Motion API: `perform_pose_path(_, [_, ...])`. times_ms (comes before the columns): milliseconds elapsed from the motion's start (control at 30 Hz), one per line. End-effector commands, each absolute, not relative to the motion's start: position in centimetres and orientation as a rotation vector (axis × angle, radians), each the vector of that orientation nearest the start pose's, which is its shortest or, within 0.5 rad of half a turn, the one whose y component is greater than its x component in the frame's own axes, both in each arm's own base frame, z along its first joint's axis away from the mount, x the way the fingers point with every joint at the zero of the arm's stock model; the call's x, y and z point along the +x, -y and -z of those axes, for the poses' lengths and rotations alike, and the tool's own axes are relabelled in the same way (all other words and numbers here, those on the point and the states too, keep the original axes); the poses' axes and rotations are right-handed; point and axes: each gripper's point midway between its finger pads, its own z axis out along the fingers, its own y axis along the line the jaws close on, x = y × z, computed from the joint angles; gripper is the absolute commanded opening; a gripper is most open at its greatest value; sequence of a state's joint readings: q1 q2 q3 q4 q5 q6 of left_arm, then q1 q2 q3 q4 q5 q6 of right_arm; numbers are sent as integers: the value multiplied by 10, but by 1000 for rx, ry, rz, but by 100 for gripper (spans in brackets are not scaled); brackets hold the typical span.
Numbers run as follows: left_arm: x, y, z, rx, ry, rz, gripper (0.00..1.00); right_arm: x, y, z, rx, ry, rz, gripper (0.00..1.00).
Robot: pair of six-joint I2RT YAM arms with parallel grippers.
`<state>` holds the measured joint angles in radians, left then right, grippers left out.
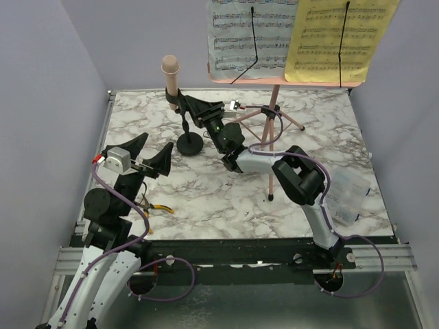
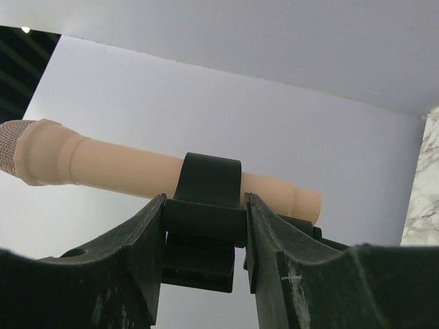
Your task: Set up the instrument practice props
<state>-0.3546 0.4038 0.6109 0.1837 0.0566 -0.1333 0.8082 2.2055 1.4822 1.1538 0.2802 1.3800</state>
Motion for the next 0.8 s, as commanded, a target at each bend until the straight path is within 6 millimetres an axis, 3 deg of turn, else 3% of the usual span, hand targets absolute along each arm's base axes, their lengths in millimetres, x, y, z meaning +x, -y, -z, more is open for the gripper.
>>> perform_pose_path(0, [231,96,-381,158,-1185,443,82,441,-438,-333,704,-1027,-1828,0])
perform_pose_path(333, [230,96,-382,160,-1182,446,82,439,-431,-315,723,-1040,-1794,2])
perform_pose_path(567, [230,97,-382,162,-1183,446,82,435,-427,-307,719,-1060,-1769,19])
perform_pose_path(767, [231,96,-382,161,-1185,445,82,428,-424,-307,689,-1100,-1745,42])
